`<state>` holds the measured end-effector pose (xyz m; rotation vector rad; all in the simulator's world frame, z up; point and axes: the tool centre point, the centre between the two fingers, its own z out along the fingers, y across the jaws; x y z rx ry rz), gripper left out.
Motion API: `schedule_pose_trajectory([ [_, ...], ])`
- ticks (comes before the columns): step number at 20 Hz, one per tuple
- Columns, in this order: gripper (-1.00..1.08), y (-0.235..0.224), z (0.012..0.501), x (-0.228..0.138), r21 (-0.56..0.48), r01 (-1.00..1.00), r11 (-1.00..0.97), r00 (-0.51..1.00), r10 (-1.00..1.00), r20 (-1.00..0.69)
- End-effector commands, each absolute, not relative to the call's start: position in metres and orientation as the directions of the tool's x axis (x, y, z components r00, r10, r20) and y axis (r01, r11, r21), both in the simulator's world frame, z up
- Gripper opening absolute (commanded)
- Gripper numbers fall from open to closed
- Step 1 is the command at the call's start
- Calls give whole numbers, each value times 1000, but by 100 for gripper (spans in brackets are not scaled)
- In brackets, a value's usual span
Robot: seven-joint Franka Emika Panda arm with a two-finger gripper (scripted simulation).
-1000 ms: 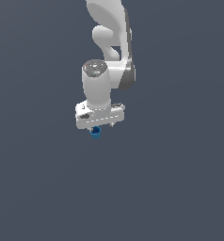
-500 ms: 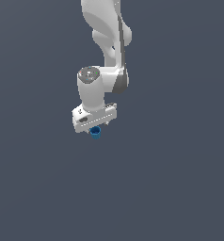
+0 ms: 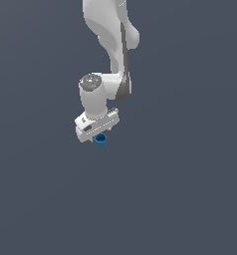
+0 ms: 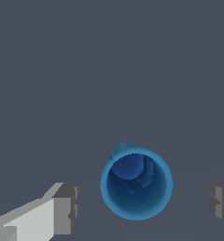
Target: Pick up the object and move it to a goal position.
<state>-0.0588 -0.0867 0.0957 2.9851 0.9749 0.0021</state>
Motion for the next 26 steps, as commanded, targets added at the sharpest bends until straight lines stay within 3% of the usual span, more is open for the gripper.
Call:
schedule_pose_trajectory([
  [1,100,-89,93,-61,1,609,-793,793,609,1],
  [11,100,-90,88,-63,0,623,-783,783,623,0],
  [26,100,-90,40,-64,0,626,-780,780,626,0],
])
